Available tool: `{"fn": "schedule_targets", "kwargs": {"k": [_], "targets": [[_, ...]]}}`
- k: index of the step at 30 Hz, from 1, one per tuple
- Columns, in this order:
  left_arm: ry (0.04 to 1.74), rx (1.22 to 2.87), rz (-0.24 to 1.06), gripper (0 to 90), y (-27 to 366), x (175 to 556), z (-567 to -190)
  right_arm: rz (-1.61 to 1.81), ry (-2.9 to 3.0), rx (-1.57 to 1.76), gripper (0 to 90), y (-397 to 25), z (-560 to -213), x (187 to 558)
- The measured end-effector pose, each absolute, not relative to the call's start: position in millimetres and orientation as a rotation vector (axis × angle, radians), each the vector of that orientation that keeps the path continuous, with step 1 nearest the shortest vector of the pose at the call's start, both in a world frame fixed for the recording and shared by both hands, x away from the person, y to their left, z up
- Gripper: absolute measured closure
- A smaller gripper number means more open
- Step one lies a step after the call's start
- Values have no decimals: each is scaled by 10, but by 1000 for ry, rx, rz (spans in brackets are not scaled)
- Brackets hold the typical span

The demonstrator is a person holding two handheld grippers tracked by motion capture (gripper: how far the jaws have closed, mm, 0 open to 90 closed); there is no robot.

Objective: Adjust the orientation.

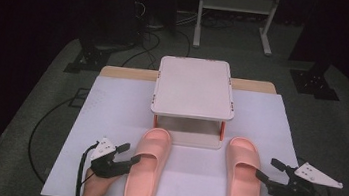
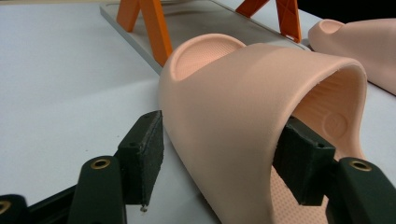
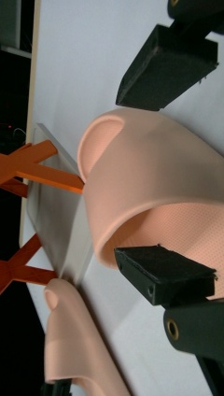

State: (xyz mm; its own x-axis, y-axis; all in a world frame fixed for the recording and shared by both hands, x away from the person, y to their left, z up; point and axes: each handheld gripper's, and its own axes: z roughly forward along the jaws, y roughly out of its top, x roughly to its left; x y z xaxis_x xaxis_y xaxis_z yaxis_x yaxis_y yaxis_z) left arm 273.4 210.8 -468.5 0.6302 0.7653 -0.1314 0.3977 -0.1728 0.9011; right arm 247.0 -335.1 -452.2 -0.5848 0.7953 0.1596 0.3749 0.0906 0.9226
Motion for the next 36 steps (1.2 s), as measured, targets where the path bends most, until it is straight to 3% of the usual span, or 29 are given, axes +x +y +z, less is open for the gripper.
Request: {"fn": "schedule_targets", "kwargs": {"k": [9, 17, 26, 36], "targets": [[918, 1838, 473, 442, 2035, 2711, -4678, 1406, 2030, 1179, 234, -3276, -4634, 2525], [913, 1849, 484, 496, 2015, 2695, -4683, 1336, 2059, 1202, 315, -3180, -4718, 2597], [897, 1850, 471, 582, 1998, 2676, -4686, 1239, 2032, 1218, 490, -3114, -4745, 2602], [898, 1836, 477, 629, 1998, 2652, -4684, 1194, 1992, 1219, 621, -3112, -4731, 2569]]}}
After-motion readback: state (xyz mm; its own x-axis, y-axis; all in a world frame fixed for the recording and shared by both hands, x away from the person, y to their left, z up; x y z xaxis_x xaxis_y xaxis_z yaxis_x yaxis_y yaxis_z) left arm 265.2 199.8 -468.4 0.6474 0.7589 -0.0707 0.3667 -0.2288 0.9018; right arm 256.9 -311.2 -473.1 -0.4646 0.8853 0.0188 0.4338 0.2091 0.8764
